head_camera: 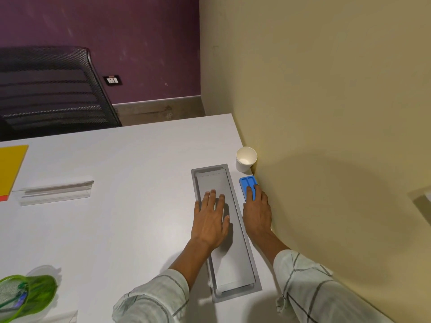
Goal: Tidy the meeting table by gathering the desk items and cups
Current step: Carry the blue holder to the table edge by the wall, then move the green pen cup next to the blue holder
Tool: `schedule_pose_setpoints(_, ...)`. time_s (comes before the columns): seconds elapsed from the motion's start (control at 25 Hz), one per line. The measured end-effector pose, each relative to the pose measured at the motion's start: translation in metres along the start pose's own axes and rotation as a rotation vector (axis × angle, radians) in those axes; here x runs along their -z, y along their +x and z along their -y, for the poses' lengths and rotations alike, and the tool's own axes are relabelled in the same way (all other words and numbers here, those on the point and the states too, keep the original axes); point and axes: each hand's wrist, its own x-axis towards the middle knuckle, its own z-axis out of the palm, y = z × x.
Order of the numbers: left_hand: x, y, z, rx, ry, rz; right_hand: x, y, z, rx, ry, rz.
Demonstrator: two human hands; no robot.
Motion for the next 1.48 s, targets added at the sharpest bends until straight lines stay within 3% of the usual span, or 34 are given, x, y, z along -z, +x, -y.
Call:
schedule_pose_setpoints(0.32,0.026,-0.031,0.001,0.019,0.014,-0.065,0.031,-0.025,0.005,0.075,-0.074,0.065)
schedule_pose_setpoints(0.64,0.035,-0.126,0.016,0.091,0.051,-0.081,0.048,-0.111,0.037,0.363,-0.037,0.010)
schedule_pose_setpoints(0.92,-0.004,-0.246,0.049,0.306,0.081,-0.043,0.042,-0.204,0.078,0.598,0.007,0.036)
schedule_pose_setpoints(1.2,-0.052,-0.341,0.080,0.504,0.049,0.046,0.004,-0.294,0.090,0.687,0.048,0.139)
schedule_pose_setpoints(1.48,-0.075,-0.377,0.108,0.491,0.002,0.107,-0.011,-0.346,0.102,0.687,0.039,0.203)
